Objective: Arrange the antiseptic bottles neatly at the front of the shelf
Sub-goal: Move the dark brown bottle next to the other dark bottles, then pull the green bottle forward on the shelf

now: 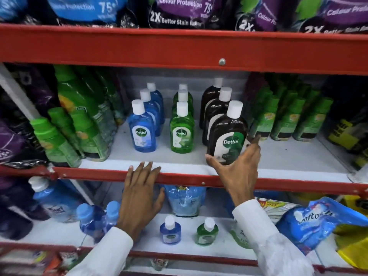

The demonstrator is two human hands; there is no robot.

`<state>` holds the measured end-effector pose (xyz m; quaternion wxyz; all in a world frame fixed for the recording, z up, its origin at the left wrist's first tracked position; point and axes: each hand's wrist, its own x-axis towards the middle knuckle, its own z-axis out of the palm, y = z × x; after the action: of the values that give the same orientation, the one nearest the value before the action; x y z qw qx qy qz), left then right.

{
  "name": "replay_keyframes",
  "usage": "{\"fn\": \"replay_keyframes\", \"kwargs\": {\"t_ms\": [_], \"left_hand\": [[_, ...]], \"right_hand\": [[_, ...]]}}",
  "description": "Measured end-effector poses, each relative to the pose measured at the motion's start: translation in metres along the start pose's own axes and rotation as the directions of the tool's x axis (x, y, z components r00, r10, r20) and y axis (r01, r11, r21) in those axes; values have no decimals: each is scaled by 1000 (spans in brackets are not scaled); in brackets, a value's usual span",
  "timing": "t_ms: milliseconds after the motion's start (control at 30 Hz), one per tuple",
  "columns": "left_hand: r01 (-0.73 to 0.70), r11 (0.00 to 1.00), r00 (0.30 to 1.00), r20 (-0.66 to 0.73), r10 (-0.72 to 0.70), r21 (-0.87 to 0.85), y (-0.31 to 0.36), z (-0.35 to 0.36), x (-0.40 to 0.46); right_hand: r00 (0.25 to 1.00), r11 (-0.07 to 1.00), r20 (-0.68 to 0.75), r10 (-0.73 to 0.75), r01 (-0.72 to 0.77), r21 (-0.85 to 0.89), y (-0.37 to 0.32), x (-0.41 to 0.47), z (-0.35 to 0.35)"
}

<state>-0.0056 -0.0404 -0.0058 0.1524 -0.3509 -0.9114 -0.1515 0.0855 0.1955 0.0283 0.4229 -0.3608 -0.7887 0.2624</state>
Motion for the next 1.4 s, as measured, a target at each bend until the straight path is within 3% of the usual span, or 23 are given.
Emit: {"fn": "replay_keyframes", "kwargs": {"t_ms": [133,167,233,300,367,433,467,667,767,900,1000,1200,1400], "left_hand": [[17,1000,1000,-15,-17,-16,-22,-2,-6],[6,1000,1000,-20,-6,-11,-26,-3,-7],[-20,1000,1000,-20,20,6,-30,-1,-7],[-25,1000,999,-22,25,7,-32,1,-7],[-15,1000,999,-30,15,-2,-33,2,-7],[-18,1000,999,-34,18,-6,-35,4,-8],[-26,1000,999,-32,25,-6,-37,5,-9],[-58,998,998,17,58,-1,-44,1,-9],[-64,998,997,39,65,-19,-46,-3,-9],[-45,995,999,14,46,-91,-51,-6,-11],[-24,992,1000,2,25,-124,-59,-10,-12],[-47,988,999,15,50,-149,-63,-13,-13],[-42,984,999,19,46,-174,-62,-14,-14]], "right_hand": [[964,946,-63,-259,266,184,35,-46,-17],[950,930,-14,-311,307,201,45,-58,-20],[911,934,238,-336,291,206,65,-78,-18],[792,964,554,-256,249,90,83,-89,-9],[613,978,782,-112,209,-23,98,-94,3],[472,971,882,-21,219,-95,110,-99,16],[448,962,894,7,240,-128,115,-101,21],[540,949,841,-12,271,-161,107,-98,26],[640,970,766,-56,216,-110,75,-87,8],[787,984,591,-178,127,127,7,-66,-30],[867,949,411,-283,189,253,-46,-46,-51],[888,932,307,-343,281,228,-107,-7,-40],[852,944,409,-327,311,107,-109,16,-4]]}}
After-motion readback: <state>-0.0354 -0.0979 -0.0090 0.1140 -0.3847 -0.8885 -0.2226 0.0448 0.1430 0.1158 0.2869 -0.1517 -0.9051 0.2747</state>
